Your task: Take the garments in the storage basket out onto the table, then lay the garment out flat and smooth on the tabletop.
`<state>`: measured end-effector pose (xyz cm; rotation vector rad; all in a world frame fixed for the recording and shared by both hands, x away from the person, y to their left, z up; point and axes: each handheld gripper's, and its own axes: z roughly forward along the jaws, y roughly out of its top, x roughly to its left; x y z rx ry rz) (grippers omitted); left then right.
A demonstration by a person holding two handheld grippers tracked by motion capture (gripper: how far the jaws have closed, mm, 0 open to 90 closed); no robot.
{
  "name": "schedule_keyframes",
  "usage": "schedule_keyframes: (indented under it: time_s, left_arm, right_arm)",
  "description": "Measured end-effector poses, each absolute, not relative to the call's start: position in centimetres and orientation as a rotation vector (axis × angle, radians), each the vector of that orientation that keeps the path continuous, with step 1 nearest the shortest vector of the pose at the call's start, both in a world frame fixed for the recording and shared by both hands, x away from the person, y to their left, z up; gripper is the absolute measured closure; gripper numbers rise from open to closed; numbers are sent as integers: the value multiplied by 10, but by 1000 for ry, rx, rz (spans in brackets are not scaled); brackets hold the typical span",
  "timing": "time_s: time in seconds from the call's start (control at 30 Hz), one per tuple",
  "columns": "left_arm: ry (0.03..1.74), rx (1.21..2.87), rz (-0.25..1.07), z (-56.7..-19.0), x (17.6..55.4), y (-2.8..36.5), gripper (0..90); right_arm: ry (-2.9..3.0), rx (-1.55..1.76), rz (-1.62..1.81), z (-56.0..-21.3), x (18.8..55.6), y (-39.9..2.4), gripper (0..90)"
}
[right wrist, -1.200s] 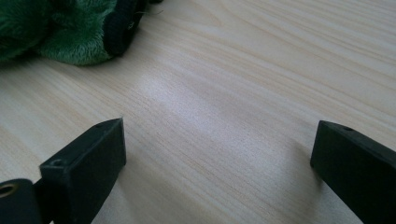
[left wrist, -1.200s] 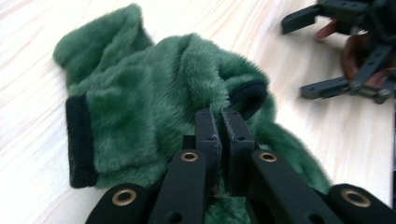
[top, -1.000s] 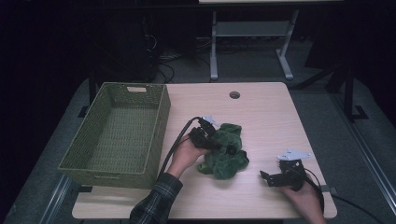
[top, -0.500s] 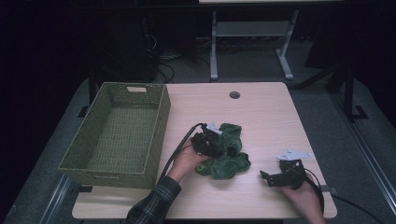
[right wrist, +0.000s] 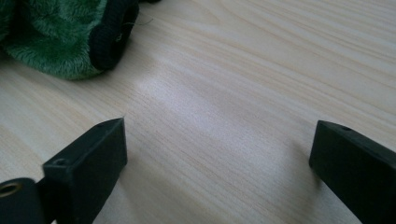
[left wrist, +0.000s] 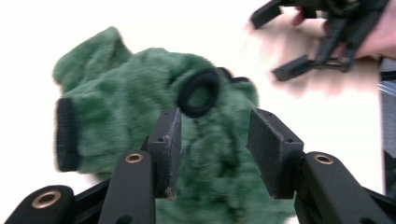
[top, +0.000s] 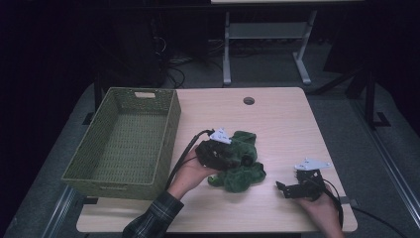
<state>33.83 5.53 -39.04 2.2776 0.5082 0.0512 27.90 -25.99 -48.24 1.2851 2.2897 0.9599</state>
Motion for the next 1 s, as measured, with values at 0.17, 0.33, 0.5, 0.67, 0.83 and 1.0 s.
schedule_keyframes:
  time_s: [0.17, 0.33, 0.5, 0.67, 0.83, 1.0]
  left_arm:
    - [459, 2282, 47, -390, 321, 42, 545]
    - [413, 2305, 31, -395, 311, 28, 555]
    - [400, 2332, 6, -406, 305, 17, 558]
    - [395, 2392, 33, -418, 303, 11, 555]
    - [414, 2440, 50, -433, 306, 9, 539]
    - [431, 2452, 61, -441, 310, 9, 551]
  right_arm:
    - [2287, 1304, 952, -478, 277, -263, 143]
    - [2301, 1309, 993, -476, 277, -262, 152]
    - [2323, 1278, 1063, -472, 276, -255, 173]
    - [2369, 1242, 1089, -470, 278, -245, 206]
    - [2399, 1216, 1130, -469, 282, -236, 223]
    - [2432, 1167, 1153, -470, 286, -222, 270]
